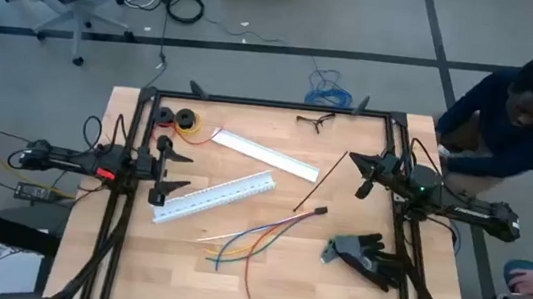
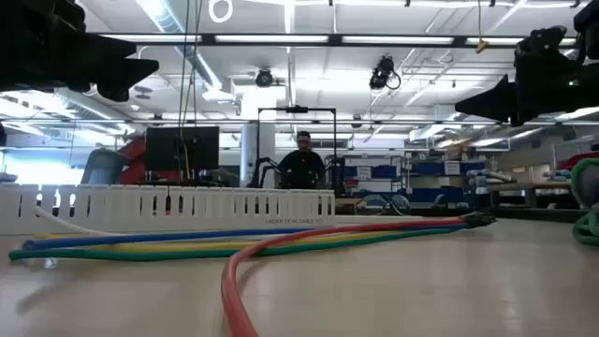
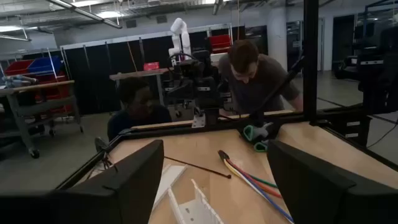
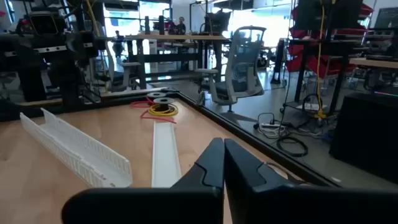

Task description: Ziptie cables

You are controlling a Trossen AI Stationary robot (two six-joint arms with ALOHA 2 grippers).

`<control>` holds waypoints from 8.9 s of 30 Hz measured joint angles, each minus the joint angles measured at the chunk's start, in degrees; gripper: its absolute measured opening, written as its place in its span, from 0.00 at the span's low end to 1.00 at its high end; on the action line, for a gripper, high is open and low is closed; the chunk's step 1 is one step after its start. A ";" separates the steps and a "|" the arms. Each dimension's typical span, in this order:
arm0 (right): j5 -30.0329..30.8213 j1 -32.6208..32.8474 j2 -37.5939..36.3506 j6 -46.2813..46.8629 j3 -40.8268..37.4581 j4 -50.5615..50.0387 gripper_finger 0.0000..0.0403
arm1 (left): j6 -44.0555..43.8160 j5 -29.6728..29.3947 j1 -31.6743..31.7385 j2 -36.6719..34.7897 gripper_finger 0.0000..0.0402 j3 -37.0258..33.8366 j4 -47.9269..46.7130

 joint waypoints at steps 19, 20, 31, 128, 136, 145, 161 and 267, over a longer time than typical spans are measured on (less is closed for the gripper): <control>-0.02 0.00 0.02 0.00 0.00 0.00 0.00 | -0.01 0.00 -0.01 0.00 0.74 0.01 0.01; -0.01 0.02 0.00 0.00 0.00 0.00 0.00 | 0.00 0.00 -0.02 0.00 0.74 0.00 0.00; -0.01 0.02 0.01 0.00 -0.01 0.00 0.00 | 0.00 0.00 -0.01 0.00 0.74 0.01 0.00; 0.00 0.02 0.00 0.00 0.00 0.02 0.00 | -4.89 -19.15 3.78 87.04 0.35 59.36 -7.71; -0.02 0.02 0.02 0.00 0.00 0.04 0.00 | -6.37 -13.74 5.31 104.47 0.35 73.31 -10.37; -0.01 0.02 0.02 0.00 0.00 0.04 0.00 | -7.56 -9.42 6.43 118.98 0.35 87.00 -17.96; -0.02 0.02 0.01 7.41 -0.01 0.75 0.00 | -13.67 7.12 10.04 122.68 0.35 88.36 -19.86; -21.68 0.04 19.48 15.54 1.21 4.70 0.00 | -28.69 -26.79 -6.07 124.84 0.01 95.29 -53.23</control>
